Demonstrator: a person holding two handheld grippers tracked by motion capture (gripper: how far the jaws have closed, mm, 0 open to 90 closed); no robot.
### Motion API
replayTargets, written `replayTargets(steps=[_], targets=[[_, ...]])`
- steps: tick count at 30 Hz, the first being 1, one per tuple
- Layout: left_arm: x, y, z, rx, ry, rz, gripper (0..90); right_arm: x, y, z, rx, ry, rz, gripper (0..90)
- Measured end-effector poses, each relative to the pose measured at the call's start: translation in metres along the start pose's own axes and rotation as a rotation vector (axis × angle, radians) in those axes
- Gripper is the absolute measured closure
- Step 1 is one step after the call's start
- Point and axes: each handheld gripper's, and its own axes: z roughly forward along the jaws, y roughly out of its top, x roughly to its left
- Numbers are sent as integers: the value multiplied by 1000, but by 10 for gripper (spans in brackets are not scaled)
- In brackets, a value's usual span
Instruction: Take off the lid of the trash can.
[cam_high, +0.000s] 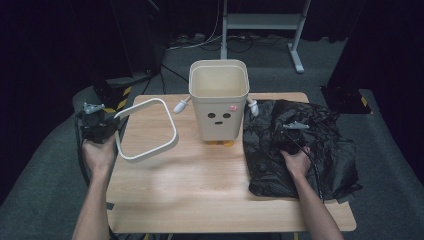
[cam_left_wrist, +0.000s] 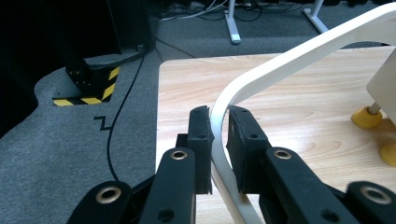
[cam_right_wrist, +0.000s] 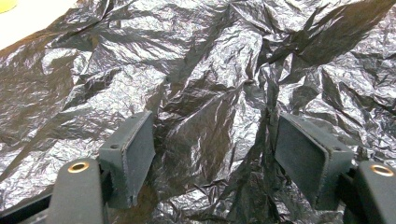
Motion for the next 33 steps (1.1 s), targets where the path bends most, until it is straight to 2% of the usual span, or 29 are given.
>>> replayTargets(steps=[9, 14, 21, 26, 33], targets=[[-1, -11, 9, 21, 5, -2, 794, 0, 0, 0, 0, 0, -1, 283], [-2, -18, 16, 36, -13, -20, 794, 0, 0, 0, -2, 0, -6, 282], [-7, -24, 25, 47, -19, -15, 794, 1, 0, 0, -1, 0, -5, 282], [-13, -30, 34, 56, -37, -27, 794, 1, 0, 0, -1, 1, -6, 283], [-22, -35, 45, 69, -63, -23, 793, 1, 0, 0, -3, 1, -9, 282]])
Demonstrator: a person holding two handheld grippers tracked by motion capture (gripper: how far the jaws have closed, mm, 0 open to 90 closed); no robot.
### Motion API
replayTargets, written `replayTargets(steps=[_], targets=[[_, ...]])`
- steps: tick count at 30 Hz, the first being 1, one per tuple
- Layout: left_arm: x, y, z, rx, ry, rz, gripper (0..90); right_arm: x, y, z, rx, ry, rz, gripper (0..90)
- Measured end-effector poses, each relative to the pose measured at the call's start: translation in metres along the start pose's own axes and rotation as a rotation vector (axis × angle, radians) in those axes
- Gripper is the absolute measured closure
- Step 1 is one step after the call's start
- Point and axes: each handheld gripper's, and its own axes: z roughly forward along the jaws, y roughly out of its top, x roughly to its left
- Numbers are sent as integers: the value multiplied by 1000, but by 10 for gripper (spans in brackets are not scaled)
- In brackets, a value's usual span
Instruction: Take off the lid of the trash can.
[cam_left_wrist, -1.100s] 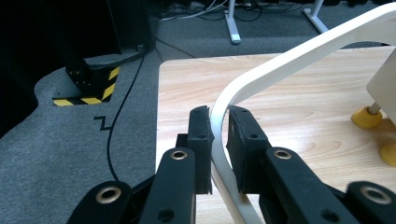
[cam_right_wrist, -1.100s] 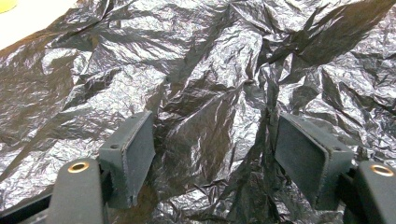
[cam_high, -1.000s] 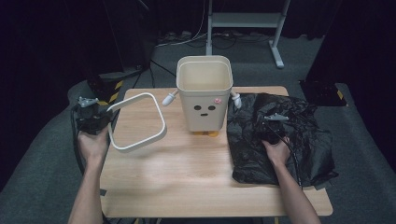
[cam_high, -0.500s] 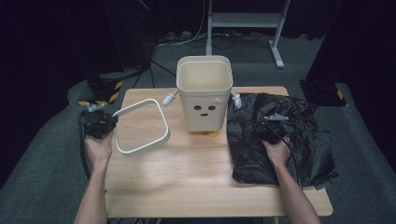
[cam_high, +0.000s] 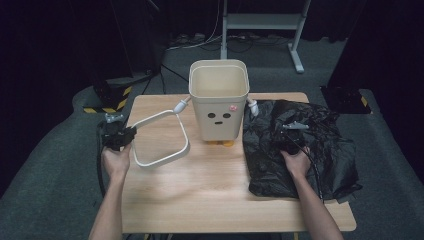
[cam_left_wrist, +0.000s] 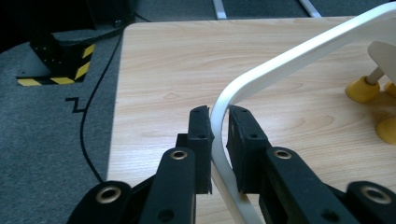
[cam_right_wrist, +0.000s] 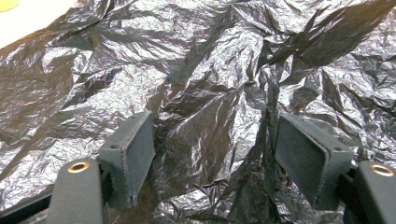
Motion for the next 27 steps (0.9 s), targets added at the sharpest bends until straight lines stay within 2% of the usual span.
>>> replayTargets(steps=[3, 11, 18, 22, 27], targets=[[-7, -2, 8, 6, -12, 6, 793, 0, 0, 0, 0, -1, -1, 283], [-15, -4, 18, 18, -26, 17, 794, 0, 0, 0, 0, -1, -1, 282], [-18, -9, 26, 26, -40, 2, 793, 0, 0, 0, 0, -1, -1, 283], [-21, -13, 36, 36, -47, -14, 793, 0, 0, 0, 0, 0, -1, 282], [-26, -17, 44, 52, -40, 2, 793, 0, 0, 0, 0, 0, -1, 283]])
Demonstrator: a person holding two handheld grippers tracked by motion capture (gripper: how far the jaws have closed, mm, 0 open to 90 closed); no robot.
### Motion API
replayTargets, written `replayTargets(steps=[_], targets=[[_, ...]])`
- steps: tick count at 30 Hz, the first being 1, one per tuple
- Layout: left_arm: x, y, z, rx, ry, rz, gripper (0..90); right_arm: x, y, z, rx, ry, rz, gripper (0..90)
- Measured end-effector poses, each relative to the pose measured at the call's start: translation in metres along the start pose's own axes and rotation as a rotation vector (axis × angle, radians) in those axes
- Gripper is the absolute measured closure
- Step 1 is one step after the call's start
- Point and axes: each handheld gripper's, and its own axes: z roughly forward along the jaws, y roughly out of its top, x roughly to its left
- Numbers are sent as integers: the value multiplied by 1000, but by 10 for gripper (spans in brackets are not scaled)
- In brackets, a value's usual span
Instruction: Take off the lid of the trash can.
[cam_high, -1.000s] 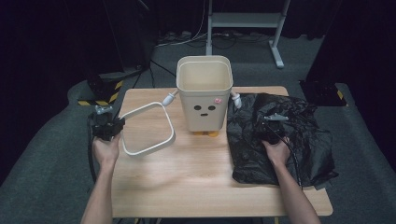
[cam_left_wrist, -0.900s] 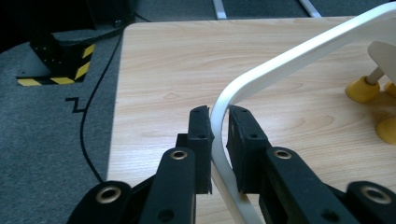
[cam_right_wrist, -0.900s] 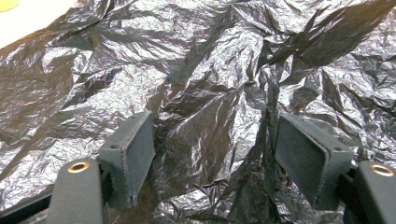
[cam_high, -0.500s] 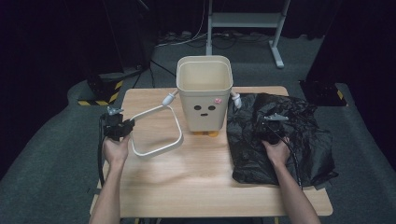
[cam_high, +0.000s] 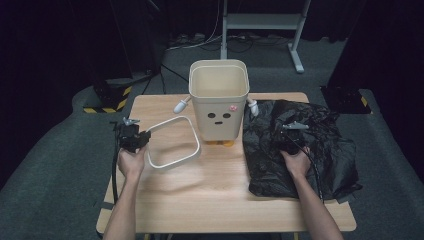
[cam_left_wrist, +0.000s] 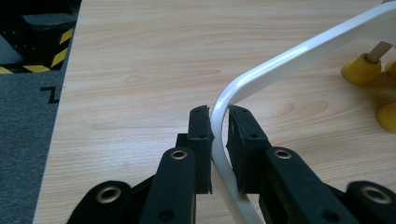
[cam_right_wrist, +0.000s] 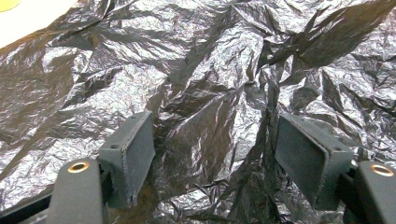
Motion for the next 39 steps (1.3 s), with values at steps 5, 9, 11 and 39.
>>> replayTargets(steps=[5, 9, 11, 39], targets=[[-4, -4, 8, 15, 2, 9, 793, 0, 0, 0, 0, 0, 0, 283], [-6, -9, 15, 27, 4, 9, 793, 0, 0, 0, 0, 0, 0, 282], [-9, -12, 20, 35, 9, 20, 793, 0, 0, 0, 0, 0, -1, 283], [-21, -38, 57, 39, 38, 27, 784, 1, 0, 0, -4, -3, -6, 282]])
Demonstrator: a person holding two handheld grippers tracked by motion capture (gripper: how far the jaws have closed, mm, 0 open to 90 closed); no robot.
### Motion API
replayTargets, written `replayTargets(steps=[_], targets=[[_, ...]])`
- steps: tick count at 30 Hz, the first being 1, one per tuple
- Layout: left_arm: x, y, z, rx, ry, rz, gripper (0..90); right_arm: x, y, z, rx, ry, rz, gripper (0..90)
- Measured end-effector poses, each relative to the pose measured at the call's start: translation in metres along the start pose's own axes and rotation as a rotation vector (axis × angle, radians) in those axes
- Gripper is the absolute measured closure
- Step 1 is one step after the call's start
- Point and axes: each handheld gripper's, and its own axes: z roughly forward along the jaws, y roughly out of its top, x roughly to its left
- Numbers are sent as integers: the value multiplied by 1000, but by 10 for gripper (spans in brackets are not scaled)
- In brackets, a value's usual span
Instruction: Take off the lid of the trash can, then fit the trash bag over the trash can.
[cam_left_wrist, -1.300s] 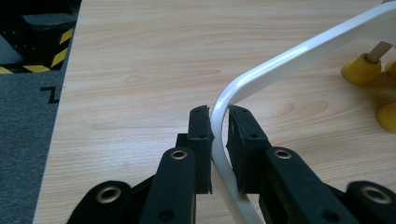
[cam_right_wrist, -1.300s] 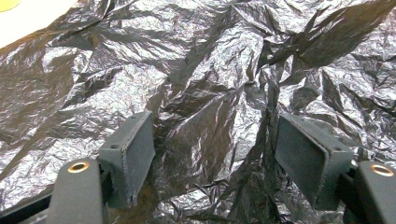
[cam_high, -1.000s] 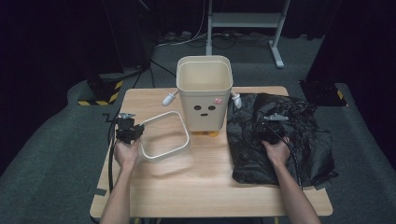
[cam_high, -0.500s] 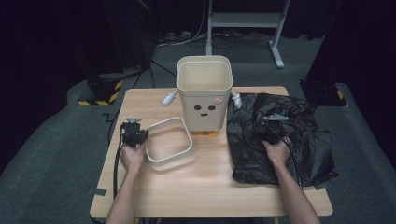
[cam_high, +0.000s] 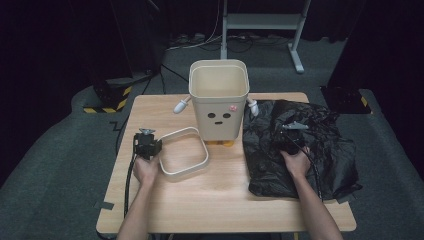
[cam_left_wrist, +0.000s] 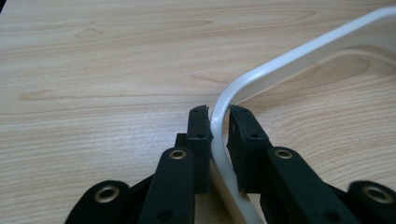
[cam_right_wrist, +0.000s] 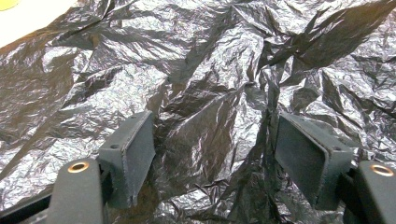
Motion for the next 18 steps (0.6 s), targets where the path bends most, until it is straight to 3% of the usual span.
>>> replayTargets(steps=[4, 7, 9, 10, 12, 18], targets=[[-2, -3, 1, -28, -1, -7, 771, 0, 0, 0, 1, 1, 1, 282], [-1, -7, 6, -23, -23, -38, 655, -1, 0, 0, 4, 4, 7, 283], [-1, -9, 8, -26, -36, -52, 632, -1, 0, 0, 5, 7, 8, 283], [-1, -9, 9, -25, -42, -52, 559, -3, 0, 1, 10, 22, 24, 282], [-1, -10, 10, -28, -46, -48, 525, -6, 0, 2, 19, 37, 55, 270], [-6, -13, 12, -45, -38, -1, 442, -5, 0, 2, 24, 17, 72, 246]])
